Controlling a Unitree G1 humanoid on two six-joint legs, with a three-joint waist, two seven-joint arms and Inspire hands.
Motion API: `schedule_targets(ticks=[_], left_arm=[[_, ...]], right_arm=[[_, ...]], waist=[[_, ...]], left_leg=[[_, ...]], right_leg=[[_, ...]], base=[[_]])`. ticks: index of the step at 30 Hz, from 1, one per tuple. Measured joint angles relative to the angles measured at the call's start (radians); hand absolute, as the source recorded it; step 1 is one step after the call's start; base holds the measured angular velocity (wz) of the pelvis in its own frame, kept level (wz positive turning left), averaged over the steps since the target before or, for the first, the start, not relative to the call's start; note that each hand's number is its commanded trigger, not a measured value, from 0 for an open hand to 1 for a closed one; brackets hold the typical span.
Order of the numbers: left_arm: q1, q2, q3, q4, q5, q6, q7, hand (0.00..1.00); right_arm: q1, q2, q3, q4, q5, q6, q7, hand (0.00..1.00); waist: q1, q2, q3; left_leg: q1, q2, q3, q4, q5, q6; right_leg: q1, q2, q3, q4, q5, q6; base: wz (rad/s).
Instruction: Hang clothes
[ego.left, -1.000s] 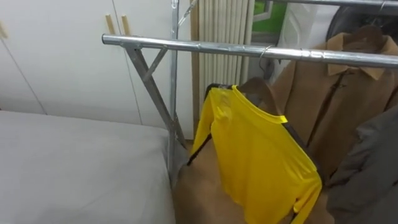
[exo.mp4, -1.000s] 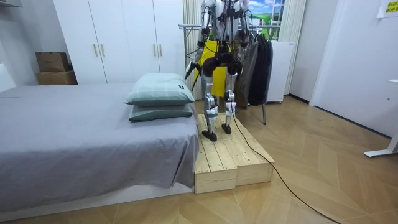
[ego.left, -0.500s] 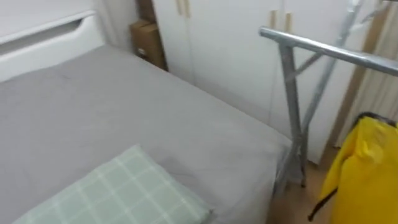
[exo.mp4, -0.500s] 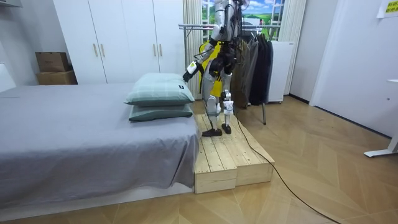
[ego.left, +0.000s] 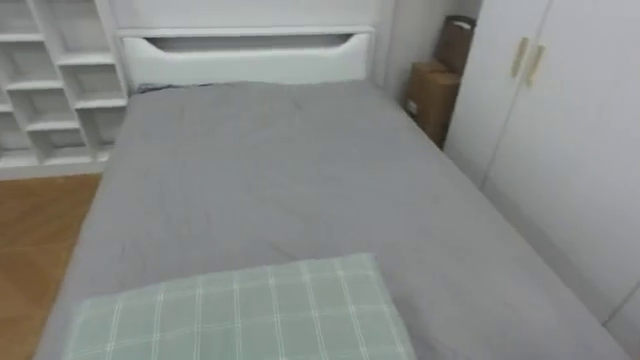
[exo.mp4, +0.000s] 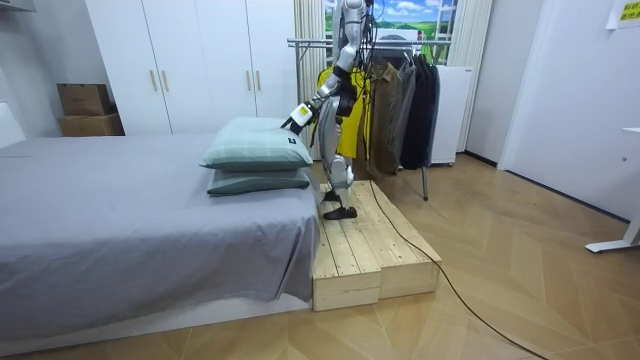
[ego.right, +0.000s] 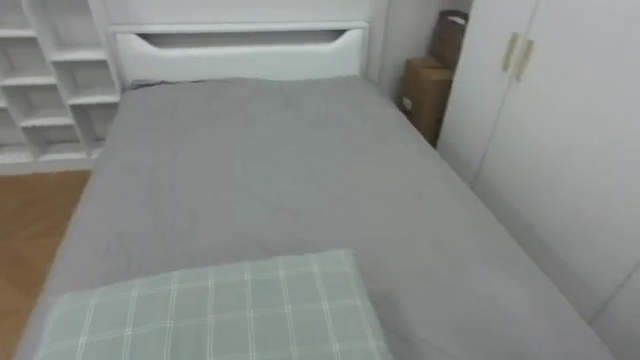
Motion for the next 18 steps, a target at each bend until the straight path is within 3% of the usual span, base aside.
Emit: schedule_targets(ticks=[1, 3, 6, 10, 15, 18], left_arm=[[0.0, -0.009, -0.008, 0.004, 0.0, -0.002, 0.005, 0.0], [0.002, -0.014, -0.011, 0.013, 0.0, -0.016, 0.016, 0.0], [0.012, -0.015, -0.007, 0.027, 0.0, -0.019, 0.018, 0.0], [0.028, -0.016, 0.031, 0.033, 0.0, -0.013, 0.016, 0.0], [0.046, -0.017, 0.073, 0.029, -0.005, -0.013, 0.015, 0.0], [0.055, -0.017, 0.086, 0.029, -0.005, -0.012, 0.015, 0.0]], right_arm=[[0.0, -0.002, 0.015, -0.002, -0.011, 0.0, -0.006, 0.0], [-0.015, 0.006, 0.017, -0.014, -0.038, 0.0, -0.003, 0.0], [-0.027, 0.016, 0.023, -0.019, -0.071, -0.001, 0.017, 0.0], [-0.035, 0.015, 0.035, -0.018, -0.075, -0.001, 0.042, 0.0], [-0.031, 0.017, 0.038, -0.01, -0.07, 0.007, 0.054, 0.0], [-0.015, 0.017, 0.032, -0.009, -0.069, 0.013, 0.055, 0.0]], waist=[[0.013, 0.004, -0.007], [0.027, 0.018, -0.0013], [0.034, 0.024, -0.0019], [0.039, 0.018, -0.0046], [0.051, 0.004, -0.0015], [0.041, 0.0, 0.0006]], left_leg=[[0.0, 0.004, -0.012, -0.006, 0.0, -0.013], [0.005, 0.02, -0.02, -0.018, 0.003, -0.027], [0.041, 0.025, -0.041, -0.063, 0.013, -0.042], [0.077, 0.028, -0.042, -0.102, 0.017, -0.049], [0.098, 0.033, -0.046, -0.124, 0.017, -0.051], [0.092, 0.03, -0.071, -0.125, 0.013, -0.055]], right_leg=[[0.022, 0.01, -0.018, -0.039, 0.005, -0.008], [0.055, 0.034, -0.039, -0.091, 0.027, -0.03], [0.087, 0.041, -0.061, -0.108, 0.026, -0.039], [0.115, 0.043, -0.079, -0.121, 0.006, -0.043], [0.142, 0.051, -0.084, -0.145, 0.005, -0.042], [0.164, 0.05, -0.116, -0.166, 0.005, -0.042]], base=[[0.6], [0.23], [0.2], [0.11], [0.08], [0.29]])
